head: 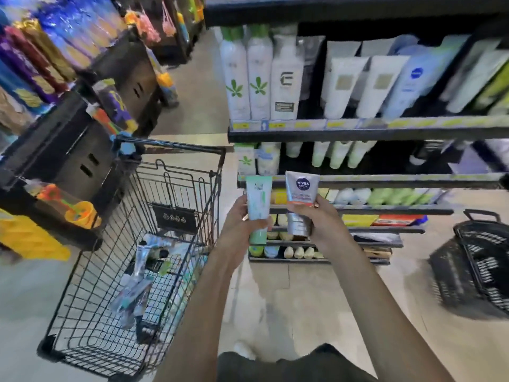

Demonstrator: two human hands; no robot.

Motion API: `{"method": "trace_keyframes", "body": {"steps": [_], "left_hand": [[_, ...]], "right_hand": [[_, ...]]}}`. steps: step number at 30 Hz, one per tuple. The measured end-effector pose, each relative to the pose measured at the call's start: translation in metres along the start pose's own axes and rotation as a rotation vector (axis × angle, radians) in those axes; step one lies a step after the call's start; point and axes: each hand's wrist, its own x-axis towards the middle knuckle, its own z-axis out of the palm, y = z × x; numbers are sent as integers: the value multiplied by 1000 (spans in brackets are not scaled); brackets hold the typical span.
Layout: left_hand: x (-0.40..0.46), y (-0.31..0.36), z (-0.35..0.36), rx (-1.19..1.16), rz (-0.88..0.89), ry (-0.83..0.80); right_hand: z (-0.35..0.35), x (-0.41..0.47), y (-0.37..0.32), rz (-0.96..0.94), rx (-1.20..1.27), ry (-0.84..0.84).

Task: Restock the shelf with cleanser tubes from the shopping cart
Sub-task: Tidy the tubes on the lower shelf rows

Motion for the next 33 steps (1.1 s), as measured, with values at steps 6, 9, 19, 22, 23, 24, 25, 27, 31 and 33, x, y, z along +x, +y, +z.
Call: {"method": "trace_keyframes", "body": {"steps": [6,9,19,22,23,24,25,27,31,33], "left_hand": [[-10,-25,93,47,44,-6],[-14,-37,134,48,45,28],[-26,-66,233,141,83,40],[-22,-73,252,162,68,39],[-20,-74,258,168,66,44],[-17,-75,264,178,71,42],[-13,-75,270,186,76,36],[-3,-77,282,196,82,29],[23,-75,310,201,126,6],[37,-70,324,201,172,-7]], "right_hand": [[-88,-25,-19,-44,14,74],[-130,-34,-25,-37,26,112],[-233,-58,-43,-58,59,137],[-251,-58,-47,-72,60,151],[-257,-56,-48,-69,61,162],[-262,-54,-50,-70,65,169],[-267,-52,-52,-70,69,175],[-275,-48,-57,-76,74,182],[-294,-35,-76,-122,65,196],[-303,-26,-88,-144,57,197]]}}
